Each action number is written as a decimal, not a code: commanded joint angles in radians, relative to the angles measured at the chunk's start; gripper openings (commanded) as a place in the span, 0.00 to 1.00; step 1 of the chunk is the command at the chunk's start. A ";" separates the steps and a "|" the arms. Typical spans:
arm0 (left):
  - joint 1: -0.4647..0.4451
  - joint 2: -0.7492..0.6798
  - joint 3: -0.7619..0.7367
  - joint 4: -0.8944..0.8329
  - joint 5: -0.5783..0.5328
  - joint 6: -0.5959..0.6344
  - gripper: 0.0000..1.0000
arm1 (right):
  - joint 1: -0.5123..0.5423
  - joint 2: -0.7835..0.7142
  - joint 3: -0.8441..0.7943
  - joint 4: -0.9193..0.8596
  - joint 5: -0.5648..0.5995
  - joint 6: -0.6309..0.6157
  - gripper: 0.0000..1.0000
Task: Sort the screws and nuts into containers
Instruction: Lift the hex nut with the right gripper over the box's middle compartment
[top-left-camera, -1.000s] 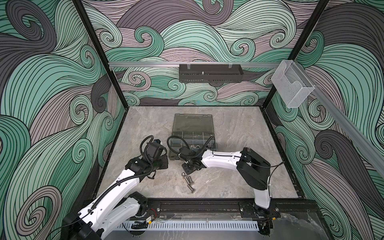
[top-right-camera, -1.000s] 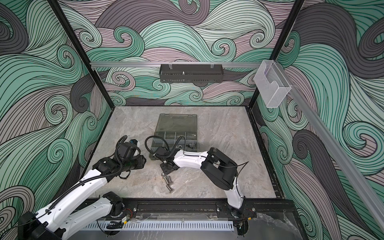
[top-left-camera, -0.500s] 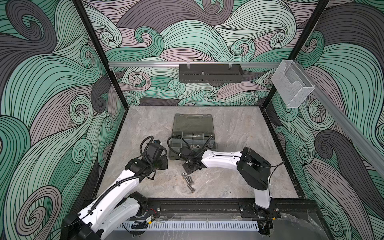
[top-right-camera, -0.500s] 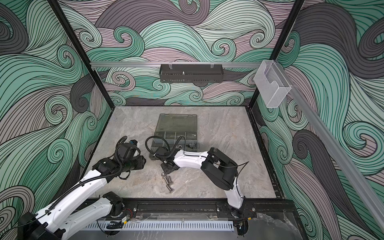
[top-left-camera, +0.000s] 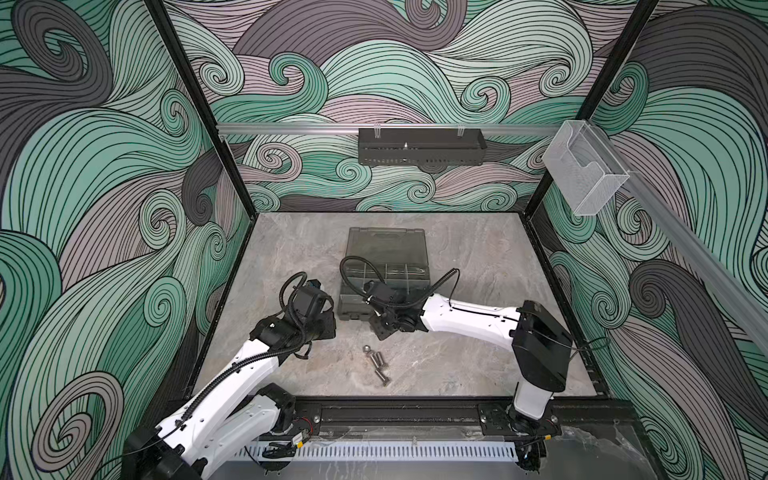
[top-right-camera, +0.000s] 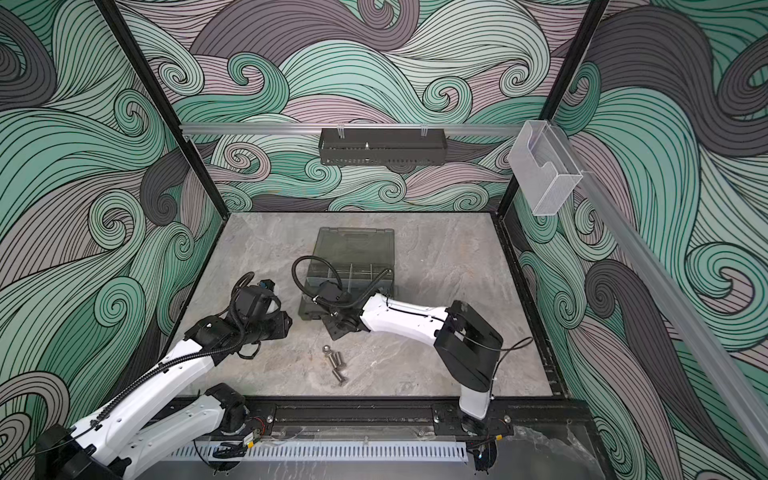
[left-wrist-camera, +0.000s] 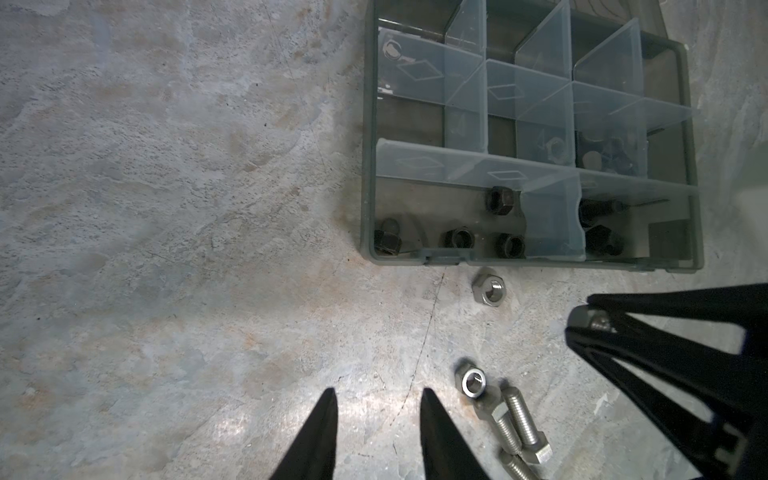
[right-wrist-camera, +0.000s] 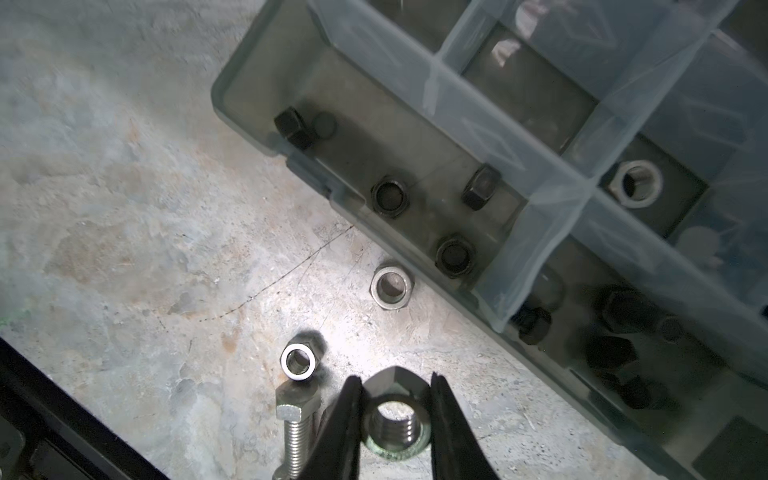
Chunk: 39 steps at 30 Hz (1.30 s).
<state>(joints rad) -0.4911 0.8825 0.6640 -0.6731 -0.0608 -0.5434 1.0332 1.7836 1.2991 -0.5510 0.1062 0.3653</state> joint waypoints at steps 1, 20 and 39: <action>0.009 -0.016 -0.011 -0.011 0.007 -0.018 0.37 | -0.058 -0.029 0.034 -0.025 0.031 -0.052 0.22; 0.009 -0.017 -0.032 0.004 0.059 -0.030 0.37 | -0.303 0.154 0.225 -0.047 0.009 -0.164 0.23; 0.009 -0.007 -0.035 0.011 0.070 -0.035 0.38 | -0.315 0.165 0.209 -0.049 -0.003 -0.157 0.33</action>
<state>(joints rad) -0.4911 0.8734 0.6323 -0.6655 0.0017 -0.5625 0.7242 1.9484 1.4979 -0.5873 0.1047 0.2127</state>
